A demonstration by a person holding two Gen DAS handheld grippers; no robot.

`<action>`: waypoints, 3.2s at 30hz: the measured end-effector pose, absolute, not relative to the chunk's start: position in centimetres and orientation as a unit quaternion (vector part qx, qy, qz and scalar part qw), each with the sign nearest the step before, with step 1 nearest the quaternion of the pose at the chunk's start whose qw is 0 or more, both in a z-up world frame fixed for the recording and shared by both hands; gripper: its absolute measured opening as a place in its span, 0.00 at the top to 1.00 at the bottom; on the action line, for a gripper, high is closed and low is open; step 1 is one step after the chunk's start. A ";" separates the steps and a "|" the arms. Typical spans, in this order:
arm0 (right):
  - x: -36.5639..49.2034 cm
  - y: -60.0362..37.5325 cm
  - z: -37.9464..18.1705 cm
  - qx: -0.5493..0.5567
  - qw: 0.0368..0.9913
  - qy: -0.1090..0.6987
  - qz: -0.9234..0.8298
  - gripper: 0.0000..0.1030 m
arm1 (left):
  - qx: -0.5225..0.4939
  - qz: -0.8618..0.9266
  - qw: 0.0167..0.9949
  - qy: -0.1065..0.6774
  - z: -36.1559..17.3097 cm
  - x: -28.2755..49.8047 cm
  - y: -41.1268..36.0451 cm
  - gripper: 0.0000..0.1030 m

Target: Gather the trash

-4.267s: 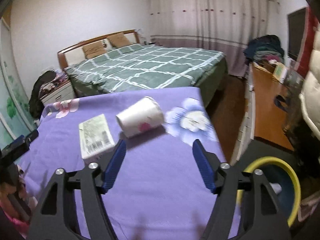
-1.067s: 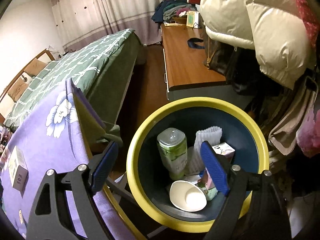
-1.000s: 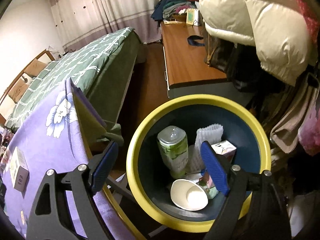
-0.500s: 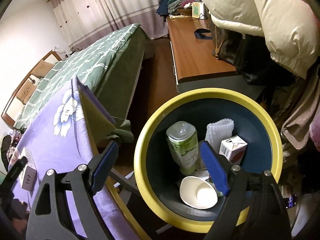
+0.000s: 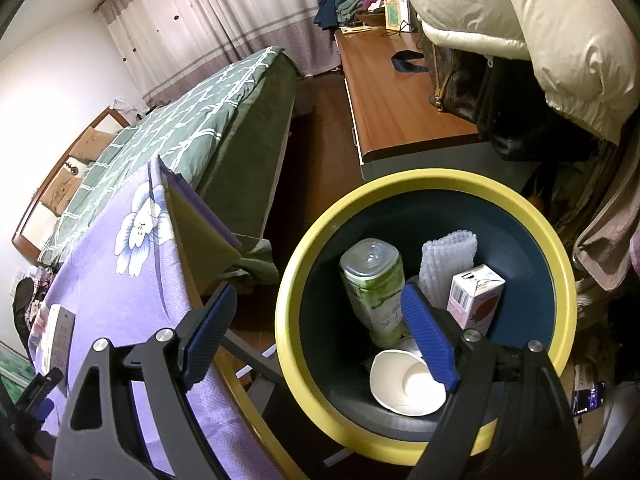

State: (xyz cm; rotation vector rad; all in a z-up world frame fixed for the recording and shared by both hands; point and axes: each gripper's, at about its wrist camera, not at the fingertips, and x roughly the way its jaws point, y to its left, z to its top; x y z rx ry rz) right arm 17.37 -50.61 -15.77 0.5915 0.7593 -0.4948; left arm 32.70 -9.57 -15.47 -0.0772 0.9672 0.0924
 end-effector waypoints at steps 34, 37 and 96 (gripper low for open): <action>15.6 -50.6 -15.4 0.273 0.867 0.352 -0.223 0.23 | 0.105 -0.172 0.872 0.446 -12.5 35.5 -19.1 0.31; 13.9 -50.7 -14.7 0.245 0.878 0.346 -0.224 0.23 | 0.117 -0.204 0.871 0.431 -11.2 33.8 -22.4 0.31; -0.2 -46.6 -8.3 0.163 0.922 0.291 -0.198 0.18 | 0.044 -0.221 0.938 0.264 -1.0 9.7 -15.0 0.05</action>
